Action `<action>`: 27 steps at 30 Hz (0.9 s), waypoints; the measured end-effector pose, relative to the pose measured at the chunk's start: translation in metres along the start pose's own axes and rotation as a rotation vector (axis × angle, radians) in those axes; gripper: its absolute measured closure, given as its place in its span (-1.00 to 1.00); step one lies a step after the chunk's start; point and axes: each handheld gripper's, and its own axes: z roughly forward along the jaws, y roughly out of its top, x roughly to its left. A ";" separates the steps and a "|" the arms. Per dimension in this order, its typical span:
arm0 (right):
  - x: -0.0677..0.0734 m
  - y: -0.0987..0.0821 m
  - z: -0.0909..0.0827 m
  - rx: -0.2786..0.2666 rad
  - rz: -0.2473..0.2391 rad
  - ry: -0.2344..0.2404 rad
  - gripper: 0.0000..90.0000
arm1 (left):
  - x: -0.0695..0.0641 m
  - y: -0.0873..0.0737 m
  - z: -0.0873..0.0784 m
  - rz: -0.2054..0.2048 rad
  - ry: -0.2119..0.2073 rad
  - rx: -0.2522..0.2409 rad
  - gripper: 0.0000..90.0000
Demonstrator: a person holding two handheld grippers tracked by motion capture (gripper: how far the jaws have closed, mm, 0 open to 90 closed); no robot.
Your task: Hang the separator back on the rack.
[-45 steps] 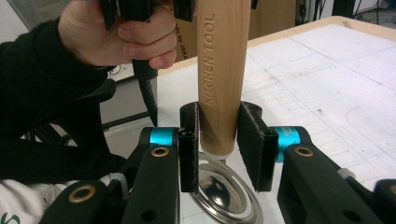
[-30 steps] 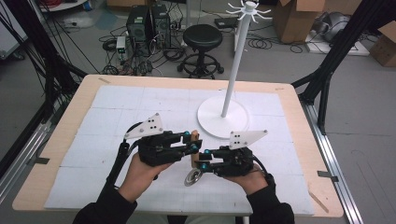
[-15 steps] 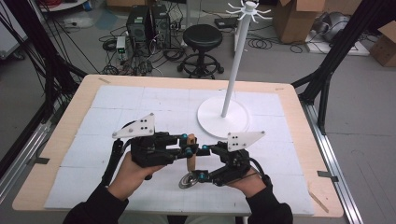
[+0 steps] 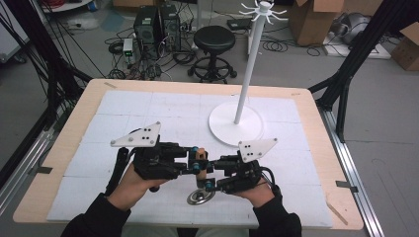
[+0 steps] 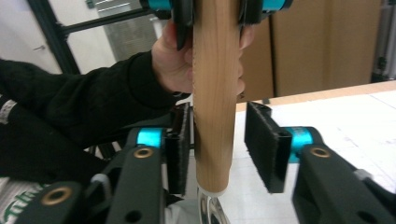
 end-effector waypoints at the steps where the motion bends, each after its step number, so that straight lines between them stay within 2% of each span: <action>1: 0.000 0.000 0.001 0.003 -0.004 0.007 0.44 | 0.000 0.000 0.000 -0.001 -0.003 -0.002 0.64; 3: 0.001 0.000 0.002 0.006 -0.007 0.023 0.58 | 0.000 0.000 0.000 0.001 -0.007 -0.002 0.64; 6: 0.001 -0.001 0.003 0.003 0.000 0.024 0.60 | 0.000 0.000 -0.001 0.010 0.001 0.000 0.64; 7: 0.001 -0.001 0.003 0.000 0.009 0.018 0.60 | -0.001 0.000 -0.002 0.016 0.019 0.001 0.63; 8: 0.001 -0.001 0.003 0.001 0.019 0.006 0.60 | -0.001 0.000 -0.003 0.026 0.033 -0.005 0.59; 9: 0.001 0.000 0.003 0.001 0.033 -0.010 0.61 | -0.001 0.000 -0.005 0.023 0.064 -0.011 0.34; 10: 0.001 0.000 0.002 -0.001 0.039 -0.031 0.61 | -0.001 -0.001 -0.007 0.024 0.094 -0.015 0.10; 11: 0.000 0.000 0.001 -0.005 0.042 -0.050 0.61 | -0.001 -0.001 -0.011 0.026 0.117 -0.019 -0.02; 15: -0.002 0.002 -0.006 -0.009 0.060 -0.150 0.61 | 0.002 -0.006 -0.036 0.024 0.212 -0.032 -0.28; 20: -0.004 0.012 -0.017 -0.047 0.038 -0.282 0.61 | 0.009 -0.032 -0.077 -0.014 0.344 -0.050 -0.61; 23: -0.010 0.023 -0.024 -0.066 0.030 -0.367 0.61 | 0.013 -0.050 -0.101 -0.027 0.421 -0.055 -0.62; 27: -0.023 0.045 -0.036 -0.080 0.016 -0.453 0.61 | 0.017 -0.069 -0.128 -0.038 0.513 -0.055 -0.62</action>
